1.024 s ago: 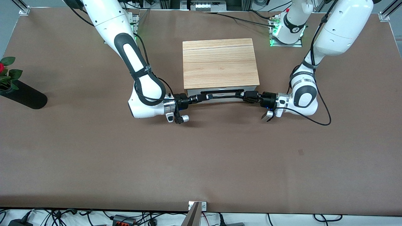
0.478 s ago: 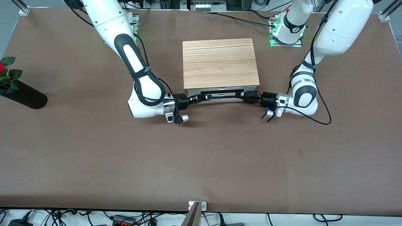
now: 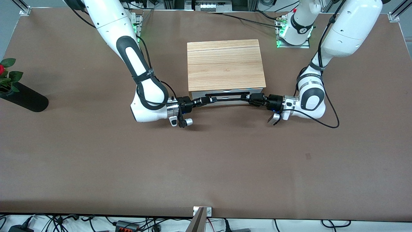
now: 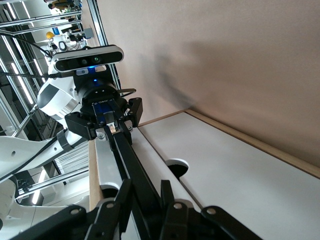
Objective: Pull top drawer with both arms simultaneously
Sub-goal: 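Pull the handle outward with the right gripper while the left gripper pulls too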
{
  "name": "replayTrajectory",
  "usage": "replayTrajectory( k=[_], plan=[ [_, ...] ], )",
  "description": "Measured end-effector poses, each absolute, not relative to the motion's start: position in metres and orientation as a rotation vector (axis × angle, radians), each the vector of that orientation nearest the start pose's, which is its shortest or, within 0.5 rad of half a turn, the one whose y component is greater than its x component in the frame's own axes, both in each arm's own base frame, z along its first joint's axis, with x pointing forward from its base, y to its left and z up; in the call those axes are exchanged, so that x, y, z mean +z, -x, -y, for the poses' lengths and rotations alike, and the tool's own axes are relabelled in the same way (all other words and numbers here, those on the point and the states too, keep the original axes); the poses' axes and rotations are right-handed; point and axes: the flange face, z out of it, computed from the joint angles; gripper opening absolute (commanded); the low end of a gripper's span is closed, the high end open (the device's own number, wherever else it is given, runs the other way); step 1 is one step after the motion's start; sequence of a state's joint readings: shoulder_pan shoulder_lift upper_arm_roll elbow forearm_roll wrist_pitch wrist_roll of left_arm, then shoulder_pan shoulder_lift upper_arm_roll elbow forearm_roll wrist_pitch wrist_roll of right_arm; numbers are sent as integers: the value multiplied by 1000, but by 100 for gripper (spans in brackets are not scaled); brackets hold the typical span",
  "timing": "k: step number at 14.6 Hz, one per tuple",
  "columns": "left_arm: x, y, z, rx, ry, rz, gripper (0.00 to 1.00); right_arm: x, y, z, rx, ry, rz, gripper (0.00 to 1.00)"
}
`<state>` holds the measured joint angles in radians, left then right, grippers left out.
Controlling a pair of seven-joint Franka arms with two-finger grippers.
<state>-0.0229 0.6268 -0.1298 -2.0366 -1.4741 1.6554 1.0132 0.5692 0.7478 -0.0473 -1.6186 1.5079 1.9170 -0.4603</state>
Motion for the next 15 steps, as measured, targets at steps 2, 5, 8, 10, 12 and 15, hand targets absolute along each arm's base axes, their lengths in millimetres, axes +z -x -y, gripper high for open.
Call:
replayTrajectory(
  k=[2, 5, 8, 10, 12, 15],
  plan=[
    [156, -523, 182, -188, -1612, 87, 1, 202, -557, -404, 415, 1914, 44, 6],
    [155, -536, 182, -175, -1605, 95, 1, 207, -569, -399, 388, 1930, 57, 6],
    [155, -556, 182, -161, -1606, 93, 1, 211, -585, -392, 348, 1943, 56, 5],
    [154, -564, 181, -164, -1605, 83, 1, 209, -593, -393, 334, 1948, 60, 5],
    [153, -569, 181, -166, -1600, 81, 1, 209, -597, -392, 326, 1946, 60, 5],
    [151, -572, 181, -174, -1596, 74, 1, 209, -599, -392, 321, 1947, 60, 4]
  ],
)
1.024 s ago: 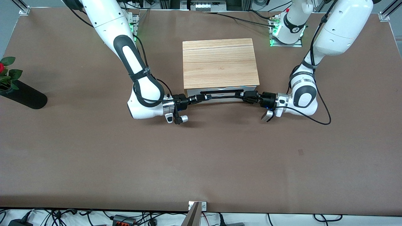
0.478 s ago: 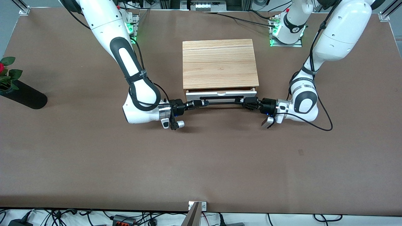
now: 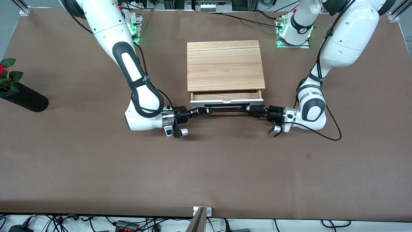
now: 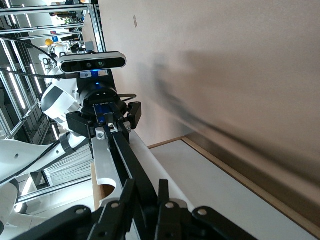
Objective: Pull top drawer with both arms simultaneously
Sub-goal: 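Pull the handle outward with the right gripper while the left gripper pulls too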
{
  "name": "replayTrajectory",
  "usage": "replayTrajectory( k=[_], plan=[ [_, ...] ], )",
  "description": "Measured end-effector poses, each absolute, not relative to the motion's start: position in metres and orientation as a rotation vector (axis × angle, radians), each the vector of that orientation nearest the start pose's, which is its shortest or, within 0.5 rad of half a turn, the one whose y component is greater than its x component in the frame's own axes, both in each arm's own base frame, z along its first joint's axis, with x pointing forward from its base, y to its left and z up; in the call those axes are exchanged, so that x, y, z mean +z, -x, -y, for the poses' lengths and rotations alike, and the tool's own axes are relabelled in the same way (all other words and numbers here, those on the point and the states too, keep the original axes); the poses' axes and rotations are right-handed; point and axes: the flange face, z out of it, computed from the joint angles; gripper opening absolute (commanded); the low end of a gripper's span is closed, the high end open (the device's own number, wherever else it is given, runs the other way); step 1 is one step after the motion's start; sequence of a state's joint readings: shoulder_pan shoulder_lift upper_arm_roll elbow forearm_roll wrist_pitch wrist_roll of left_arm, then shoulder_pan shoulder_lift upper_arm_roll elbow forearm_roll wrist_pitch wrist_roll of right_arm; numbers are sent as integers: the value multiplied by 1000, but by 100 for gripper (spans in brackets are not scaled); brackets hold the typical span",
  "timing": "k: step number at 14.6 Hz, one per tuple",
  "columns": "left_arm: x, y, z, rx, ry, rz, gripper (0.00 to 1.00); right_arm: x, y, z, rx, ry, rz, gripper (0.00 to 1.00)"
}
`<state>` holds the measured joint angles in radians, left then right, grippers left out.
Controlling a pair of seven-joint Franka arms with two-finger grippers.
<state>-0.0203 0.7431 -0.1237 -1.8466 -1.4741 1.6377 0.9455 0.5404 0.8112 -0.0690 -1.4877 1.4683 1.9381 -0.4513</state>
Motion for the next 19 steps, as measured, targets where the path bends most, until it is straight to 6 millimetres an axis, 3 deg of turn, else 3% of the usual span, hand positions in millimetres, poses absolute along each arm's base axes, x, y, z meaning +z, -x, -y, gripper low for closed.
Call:
replayTrajectory(
  k=[4, 17, 18, 19],
  plan=[
    [150, -577, 181, -182, -1590, 67, 1, 209, -603, -391, 313, 1946, 60, 3],
    [150, -622, 185, -201, -1588, 33, 1, 213, -630, -370, 262, 1954, 26, 3],
    [151, -627, 182, -192, -1594, 28, 1, 210, -631, -368, 262, 1963, 27, 4],
    [151, -631, 180, -186, -1598, 23, 1, 208, -631, -367, 259, 1970, 22, 21]
  ],
)
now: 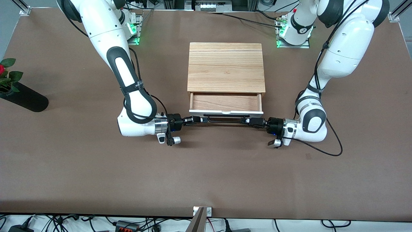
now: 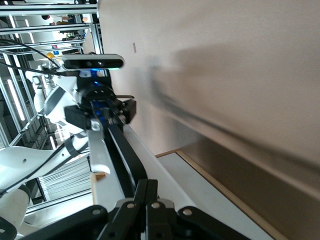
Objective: Pull top drawer with both arms simultaneously
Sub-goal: 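Pull the handle outward with the right gripper while the left gripper pulls too, then open the right gripper and back away while the left gripper releases too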
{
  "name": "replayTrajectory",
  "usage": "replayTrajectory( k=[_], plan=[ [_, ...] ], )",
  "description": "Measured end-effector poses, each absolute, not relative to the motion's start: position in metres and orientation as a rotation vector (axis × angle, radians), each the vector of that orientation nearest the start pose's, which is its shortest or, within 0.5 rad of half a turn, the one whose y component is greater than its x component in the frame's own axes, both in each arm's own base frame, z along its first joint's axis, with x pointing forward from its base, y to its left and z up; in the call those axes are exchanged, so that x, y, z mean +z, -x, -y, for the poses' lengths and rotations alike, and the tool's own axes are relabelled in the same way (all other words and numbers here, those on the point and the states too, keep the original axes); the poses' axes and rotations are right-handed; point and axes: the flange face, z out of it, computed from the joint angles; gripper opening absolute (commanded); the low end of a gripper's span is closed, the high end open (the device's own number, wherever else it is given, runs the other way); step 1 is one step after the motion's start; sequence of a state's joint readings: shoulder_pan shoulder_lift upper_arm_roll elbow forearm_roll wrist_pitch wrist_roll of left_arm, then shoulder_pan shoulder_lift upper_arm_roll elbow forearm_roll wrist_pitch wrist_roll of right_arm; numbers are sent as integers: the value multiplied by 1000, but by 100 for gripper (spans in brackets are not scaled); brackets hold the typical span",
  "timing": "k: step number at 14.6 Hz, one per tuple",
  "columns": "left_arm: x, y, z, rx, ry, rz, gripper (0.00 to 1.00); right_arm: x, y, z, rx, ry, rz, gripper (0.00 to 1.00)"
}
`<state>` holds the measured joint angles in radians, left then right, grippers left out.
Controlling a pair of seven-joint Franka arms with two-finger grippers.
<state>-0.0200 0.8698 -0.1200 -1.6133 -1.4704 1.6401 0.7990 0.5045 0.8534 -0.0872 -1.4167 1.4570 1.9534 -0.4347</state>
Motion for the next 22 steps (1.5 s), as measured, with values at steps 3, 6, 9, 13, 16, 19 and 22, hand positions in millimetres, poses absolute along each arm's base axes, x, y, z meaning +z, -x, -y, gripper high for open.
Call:
replayTrajectory(
  k=[3, 6, 9, 13, 16, 19, 22],
  plan=[
    [150, -637, 181, -190, -1593, 22, 1, 207, -634, -365, 250, 1976, 17, 61],
    [152, -643, 179, -183, -1601, 11, 33, 206, -640, -354, 245, 2007, -12, 70],
    [156, -656, 166, -158, -1617, -19, 100, 216, -655, -337, 248, 2048, -48, 76],
    [170, -673, 145, -116, -1620, -31, 100, 240, -678, -315, 252, 2110, -118, 93],
    [174, -676, 142, -119, -1623, -44, 100, 264, -693, -303, 263, 2236, -168, 100],
    [187, -679, 133, -156, -1699, -7, 100, 283, -702, -294, 261, 2408, -211, 100],
    [231, -694, 114, -212, -1900, 93, 100, 307, -708, -284, 203, 2632, -217, 100]
  ],
)
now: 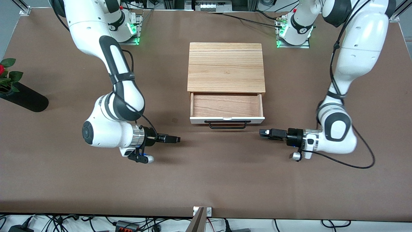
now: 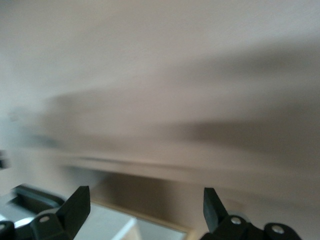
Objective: Pull top drawer with both arms simultaneously
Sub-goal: 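Open the right gripper and back away while the left gripper releases too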
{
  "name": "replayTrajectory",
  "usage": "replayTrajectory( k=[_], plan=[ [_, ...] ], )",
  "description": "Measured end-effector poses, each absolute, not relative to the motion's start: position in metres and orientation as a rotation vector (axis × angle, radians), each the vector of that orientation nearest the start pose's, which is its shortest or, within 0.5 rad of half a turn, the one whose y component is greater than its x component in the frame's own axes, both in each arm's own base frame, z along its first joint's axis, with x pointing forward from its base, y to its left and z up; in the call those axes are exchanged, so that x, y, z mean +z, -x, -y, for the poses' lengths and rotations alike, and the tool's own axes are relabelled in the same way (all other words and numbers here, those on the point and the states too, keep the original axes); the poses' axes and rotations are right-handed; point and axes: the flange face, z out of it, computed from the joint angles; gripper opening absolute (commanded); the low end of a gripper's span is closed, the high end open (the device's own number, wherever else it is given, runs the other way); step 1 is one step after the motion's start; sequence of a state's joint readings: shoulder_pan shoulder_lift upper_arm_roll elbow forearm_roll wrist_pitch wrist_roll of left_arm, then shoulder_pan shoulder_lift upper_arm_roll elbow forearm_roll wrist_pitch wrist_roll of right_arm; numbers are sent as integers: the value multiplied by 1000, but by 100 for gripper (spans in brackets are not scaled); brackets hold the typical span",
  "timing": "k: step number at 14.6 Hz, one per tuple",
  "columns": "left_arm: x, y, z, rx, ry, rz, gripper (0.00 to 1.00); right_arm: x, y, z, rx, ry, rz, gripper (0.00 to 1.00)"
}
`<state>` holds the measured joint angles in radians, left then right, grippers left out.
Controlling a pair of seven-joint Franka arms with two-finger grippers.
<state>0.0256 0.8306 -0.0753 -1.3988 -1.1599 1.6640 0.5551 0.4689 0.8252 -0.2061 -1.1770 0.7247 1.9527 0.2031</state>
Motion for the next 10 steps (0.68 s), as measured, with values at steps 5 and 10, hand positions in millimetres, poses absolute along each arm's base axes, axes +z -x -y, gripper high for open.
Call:
replayTrajectory(
  k=[5, 10],
  plan=[
    [281, -712, 74, -281, -2364, 326, 100, 360, -703, -263, 158, 2915, -156, 100],
    [306, -710, 41, -393, -2765, 611, 100, 430, -702, -202, 173, 3026, -221, 100]
  ],
)
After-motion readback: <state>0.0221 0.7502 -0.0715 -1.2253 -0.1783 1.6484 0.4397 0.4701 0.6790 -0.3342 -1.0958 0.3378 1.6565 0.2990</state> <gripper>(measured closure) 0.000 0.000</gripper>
